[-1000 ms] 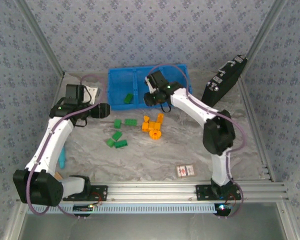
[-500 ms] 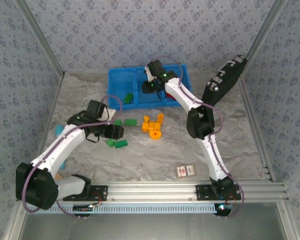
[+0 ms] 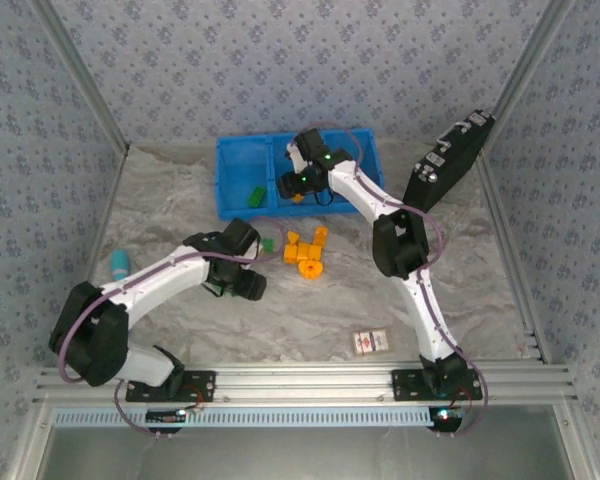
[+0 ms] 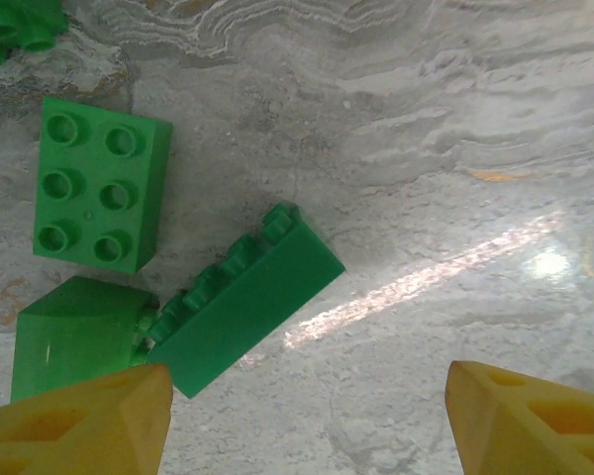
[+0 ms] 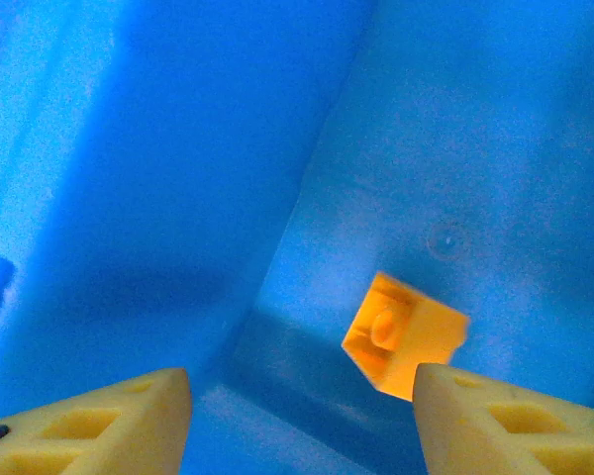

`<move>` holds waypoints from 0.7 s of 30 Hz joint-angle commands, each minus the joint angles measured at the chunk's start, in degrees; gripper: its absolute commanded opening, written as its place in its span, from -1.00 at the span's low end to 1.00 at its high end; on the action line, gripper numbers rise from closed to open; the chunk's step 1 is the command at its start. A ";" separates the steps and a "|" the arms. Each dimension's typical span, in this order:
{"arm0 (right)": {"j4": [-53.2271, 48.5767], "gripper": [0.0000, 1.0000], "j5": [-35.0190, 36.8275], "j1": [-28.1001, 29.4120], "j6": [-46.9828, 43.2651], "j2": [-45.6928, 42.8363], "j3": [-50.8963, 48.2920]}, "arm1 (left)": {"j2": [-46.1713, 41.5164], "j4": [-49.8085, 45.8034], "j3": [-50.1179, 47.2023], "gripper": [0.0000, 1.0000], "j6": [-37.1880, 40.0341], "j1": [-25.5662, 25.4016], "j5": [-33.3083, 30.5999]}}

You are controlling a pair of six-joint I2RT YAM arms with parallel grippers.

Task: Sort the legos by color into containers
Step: Place the lego in the container, then pick up the lego from the center of the table.

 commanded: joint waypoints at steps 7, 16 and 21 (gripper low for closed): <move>3.89 0.27 -1.74 0.06 -2.71 -8.63 -8.34 | 4.82 -2.14 3.43 0.49 0.24 -2.93 -11.13; 8.13 0.29 -1.67 0.45 -2.89 -13.14 -15.31 | 8.90 -1.39 4.95 0.46 2.49 -3.01 -11.70; 4.05 0.30 -1.85 0.78 -5.23 -13.01 -12.13 | 9.93 -0.53 4.32 0.31 2.71 -3.02 -11.62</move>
